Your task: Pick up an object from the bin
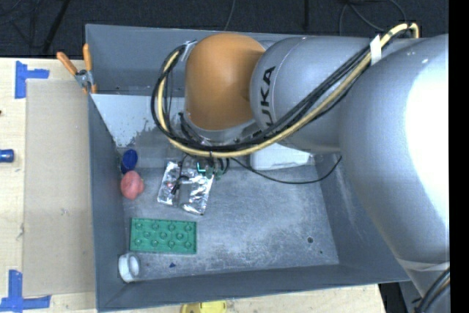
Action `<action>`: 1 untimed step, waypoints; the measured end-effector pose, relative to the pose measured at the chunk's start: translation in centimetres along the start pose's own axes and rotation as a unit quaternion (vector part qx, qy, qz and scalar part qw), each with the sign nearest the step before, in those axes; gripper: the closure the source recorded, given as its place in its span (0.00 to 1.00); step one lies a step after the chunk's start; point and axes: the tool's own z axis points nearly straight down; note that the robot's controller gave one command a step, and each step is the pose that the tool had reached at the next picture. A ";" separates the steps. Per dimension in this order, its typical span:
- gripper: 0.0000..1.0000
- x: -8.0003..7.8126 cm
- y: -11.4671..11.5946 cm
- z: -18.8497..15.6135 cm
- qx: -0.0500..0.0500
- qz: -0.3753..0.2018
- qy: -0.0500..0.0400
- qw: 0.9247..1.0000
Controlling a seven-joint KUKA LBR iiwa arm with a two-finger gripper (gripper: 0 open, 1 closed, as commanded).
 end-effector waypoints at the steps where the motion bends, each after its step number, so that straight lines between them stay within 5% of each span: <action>1: 0.00 7.2 0.6 7.3 0.001 -0.111 0.000 0.994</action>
Offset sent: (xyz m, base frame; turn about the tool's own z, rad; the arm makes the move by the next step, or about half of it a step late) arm -0.0707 0.0061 -0.0693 -0.2223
